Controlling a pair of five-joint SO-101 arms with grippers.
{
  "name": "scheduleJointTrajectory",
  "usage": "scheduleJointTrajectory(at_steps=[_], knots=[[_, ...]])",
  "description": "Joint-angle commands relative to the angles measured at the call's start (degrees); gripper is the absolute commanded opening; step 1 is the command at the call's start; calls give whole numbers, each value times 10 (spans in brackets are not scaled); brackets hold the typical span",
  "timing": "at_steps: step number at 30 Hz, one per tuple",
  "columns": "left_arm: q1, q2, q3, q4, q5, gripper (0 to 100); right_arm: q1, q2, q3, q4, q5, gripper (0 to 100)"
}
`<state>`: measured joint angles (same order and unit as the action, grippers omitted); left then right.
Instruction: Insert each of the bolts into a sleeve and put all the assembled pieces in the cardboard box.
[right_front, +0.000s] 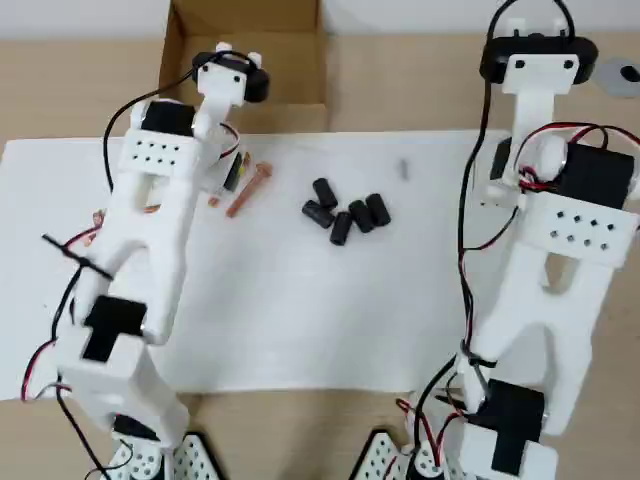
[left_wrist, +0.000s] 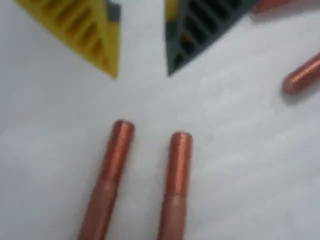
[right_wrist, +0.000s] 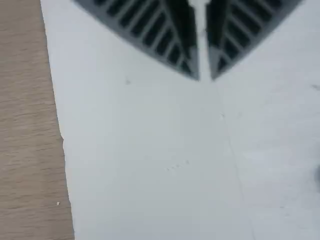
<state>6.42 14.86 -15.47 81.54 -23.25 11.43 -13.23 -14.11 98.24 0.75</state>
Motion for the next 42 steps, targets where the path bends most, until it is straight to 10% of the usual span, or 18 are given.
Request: scheduleJointTrajectory(at_steps=[1, 42], knots=[[-9, 36, -81, -11, -5, 78, 7, -3, 0, -11, 6, 12], [-8, 507, -551, -7, 2, 78, 8, -4, -4, -8, 3, 11]])
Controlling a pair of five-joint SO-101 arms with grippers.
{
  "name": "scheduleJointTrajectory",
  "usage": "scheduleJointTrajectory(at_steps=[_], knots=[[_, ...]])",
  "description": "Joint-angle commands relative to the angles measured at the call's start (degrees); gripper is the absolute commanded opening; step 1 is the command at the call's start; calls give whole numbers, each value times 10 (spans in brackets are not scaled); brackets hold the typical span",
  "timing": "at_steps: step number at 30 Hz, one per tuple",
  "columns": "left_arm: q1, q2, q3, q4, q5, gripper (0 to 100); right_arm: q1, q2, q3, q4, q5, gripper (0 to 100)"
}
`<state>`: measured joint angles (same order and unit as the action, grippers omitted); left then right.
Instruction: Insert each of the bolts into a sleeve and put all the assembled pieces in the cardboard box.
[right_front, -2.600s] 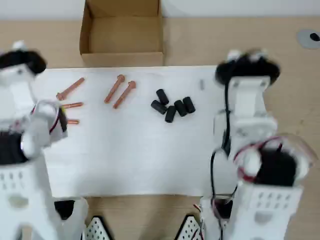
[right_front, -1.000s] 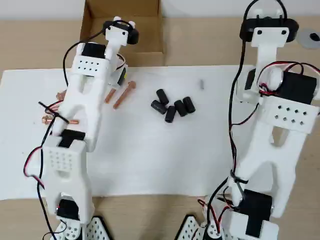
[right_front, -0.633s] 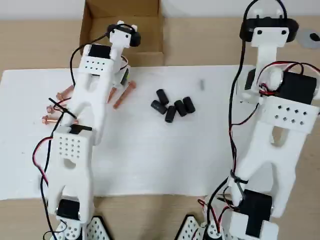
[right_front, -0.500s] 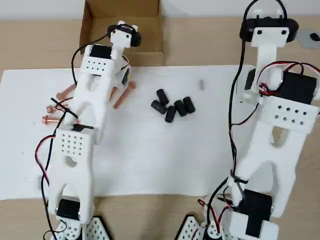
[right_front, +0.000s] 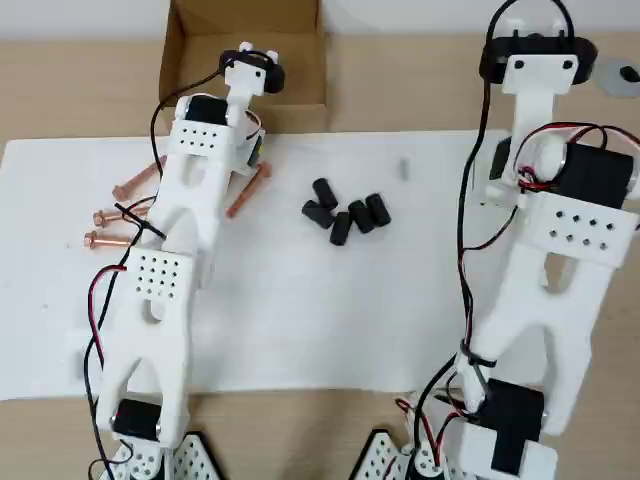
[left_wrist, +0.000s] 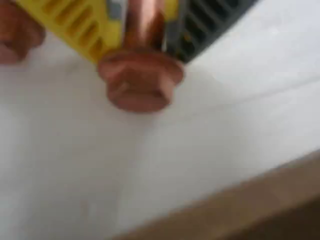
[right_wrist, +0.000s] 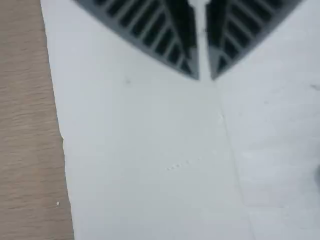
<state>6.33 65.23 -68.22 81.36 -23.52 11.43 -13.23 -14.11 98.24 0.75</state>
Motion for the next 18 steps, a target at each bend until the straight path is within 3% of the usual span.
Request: scheduleJointTrajectory(at_steps=[1, 11, 18], knots=[[-8, 3, -24, -5, 4, 76, 8, -4, -4, -8, 3, 11], [-18, 5, -27, 133, -58, 78, 8, -4, -5, -9, 3, 11], [-22, 7, -23, 152, -62, 78, 8, -23, -4, -8, 3, 12]])
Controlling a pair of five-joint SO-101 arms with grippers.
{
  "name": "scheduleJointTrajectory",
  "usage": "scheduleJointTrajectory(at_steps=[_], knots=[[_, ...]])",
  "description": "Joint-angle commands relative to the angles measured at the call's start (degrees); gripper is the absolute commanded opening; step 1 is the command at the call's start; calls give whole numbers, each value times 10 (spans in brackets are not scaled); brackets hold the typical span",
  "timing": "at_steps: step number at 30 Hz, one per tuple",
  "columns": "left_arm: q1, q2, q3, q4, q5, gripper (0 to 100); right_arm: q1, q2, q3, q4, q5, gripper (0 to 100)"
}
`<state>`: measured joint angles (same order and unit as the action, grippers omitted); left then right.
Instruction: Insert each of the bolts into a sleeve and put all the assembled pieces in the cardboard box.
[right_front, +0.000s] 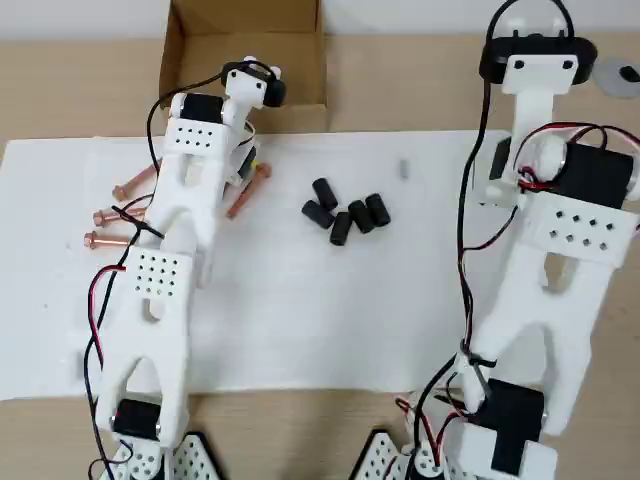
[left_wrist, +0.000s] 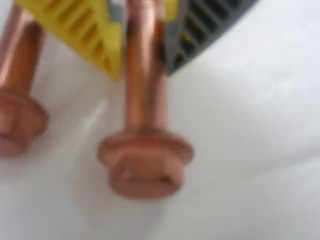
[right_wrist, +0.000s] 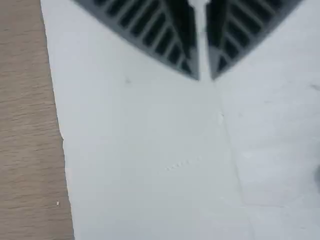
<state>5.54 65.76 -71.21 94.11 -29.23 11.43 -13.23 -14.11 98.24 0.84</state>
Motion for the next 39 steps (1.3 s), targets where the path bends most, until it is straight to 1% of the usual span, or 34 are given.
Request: scheduleJointTrajectory(at_steps=[1, 5, 7, 10, 15, 18, 20, 22, 25, 27, 30, 32, 36, 38, 39], knots=[[-13, 2, 7, 25, -4, 78, 8, -32, -4, -8, 2, 12], [-13, 2, 8, 40, -4, 66, 8, -68, -2, -8, 4, 12], [-13, 2, 7, 45, -3, 1, 8, -78, 0, -7, 4, 12], [-18, -3, 1, 45, 20, 5, 8, -87, 0, -2, 4, 12], [-21, -41, -97, 64, 54, 7, 3, -96, 1, 10, 4, 12], [-8, -101, -149, 64, 69, 6, 3, -93, 1, 18, 5, 12], [5, -158, -166, 64, 97, 6, -5, -92, 9, 26, 11, 12], [18, -219, -167, 64, 131, 6, -23, -92, 41, 30, 40, 12], [36, -317, -154, 65, 190, 6, -69, -91, 129, 24, 112, 12], [46, -389, -103, 66, 234, 5, -97, -86, 197, -5, 146, 12], [55, -518, 58, 66, 265, 2, -110, -72, 247, -70, 147, 12], [59, -620, 201, 66, 275, 2, -118, -57, 240, -95, 142, 15], [62, -842, 477, 62, 276, 13, -153, 6, 206, -100, 92, 71], [55, -960, 602, 44, 273, 13, -174, 51, 186, -110, 76, 59], [37, -1022, 660, 32, 273, 13, -182, 73, 173, -115, 70, 51]])
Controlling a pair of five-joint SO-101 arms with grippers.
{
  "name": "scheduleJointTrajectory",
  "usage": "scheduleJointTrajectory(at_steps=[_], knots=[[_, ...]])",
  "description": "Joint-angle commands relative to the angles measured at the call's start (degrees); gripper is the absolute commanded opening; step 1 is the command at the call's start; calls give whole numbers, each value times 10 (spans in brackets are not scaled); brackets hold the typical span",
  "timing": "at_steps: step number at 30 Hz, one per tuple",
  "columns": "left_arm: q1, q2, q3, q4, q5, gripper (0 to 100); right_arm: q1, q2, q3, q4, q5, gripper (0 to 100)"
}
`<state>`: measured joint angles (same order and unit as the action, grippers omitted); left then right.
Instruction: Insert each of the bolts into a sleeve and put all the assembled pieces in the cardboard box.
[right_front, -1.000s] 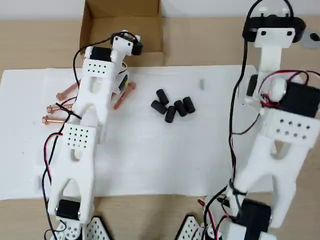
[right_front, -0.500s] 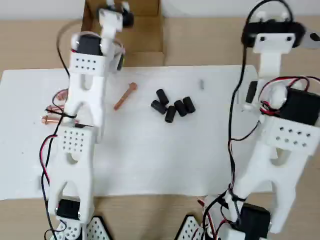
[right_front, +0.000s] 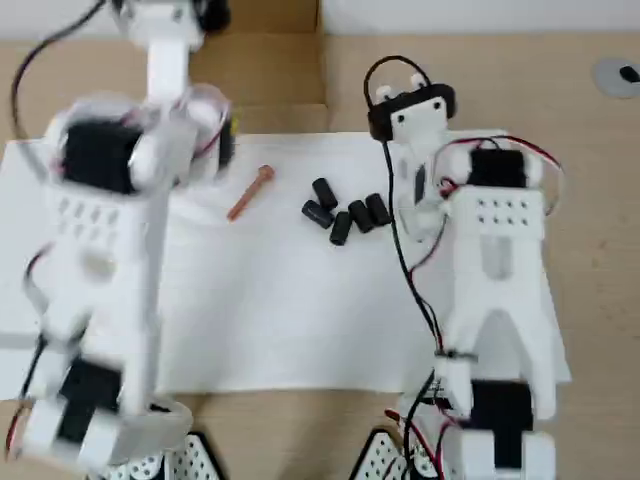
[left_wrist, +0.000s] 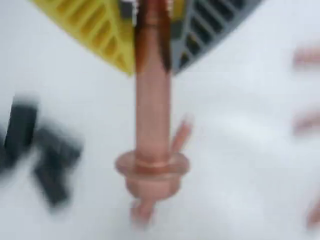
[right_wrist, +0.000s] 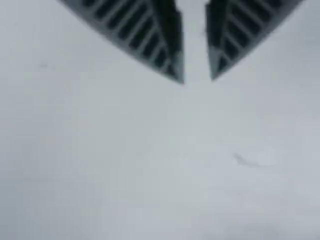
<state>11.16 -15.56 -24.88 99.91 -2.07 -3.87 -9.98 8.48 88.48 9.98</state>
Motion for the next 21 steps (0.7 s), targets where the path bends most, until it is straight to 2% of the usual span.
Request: scheduleJointTrajectory(at_steps=[1, 3, 6, 10, 14, 21], knots=[[-40, -272, 257, -45, 0, 13, -37, 60, -67, -23, -28, 46], [-83, -390, 377, -92, -1, 13, -50, 100, -96, -32, -40, 46], [-144, -544, 558, -185, -41, 8, -56, 156, -143, -43, -42, 46], [-176, -671, 727, -286, -47, 5, -54, 234, -203, -55, -35, 47], [-176, -688, 789, -345, -35, 4, -53, 320, -258, -55, -26, 47], [-165, -688, 825, -424, -31, 4, -25, 405, -332, -43, -25, 47]])
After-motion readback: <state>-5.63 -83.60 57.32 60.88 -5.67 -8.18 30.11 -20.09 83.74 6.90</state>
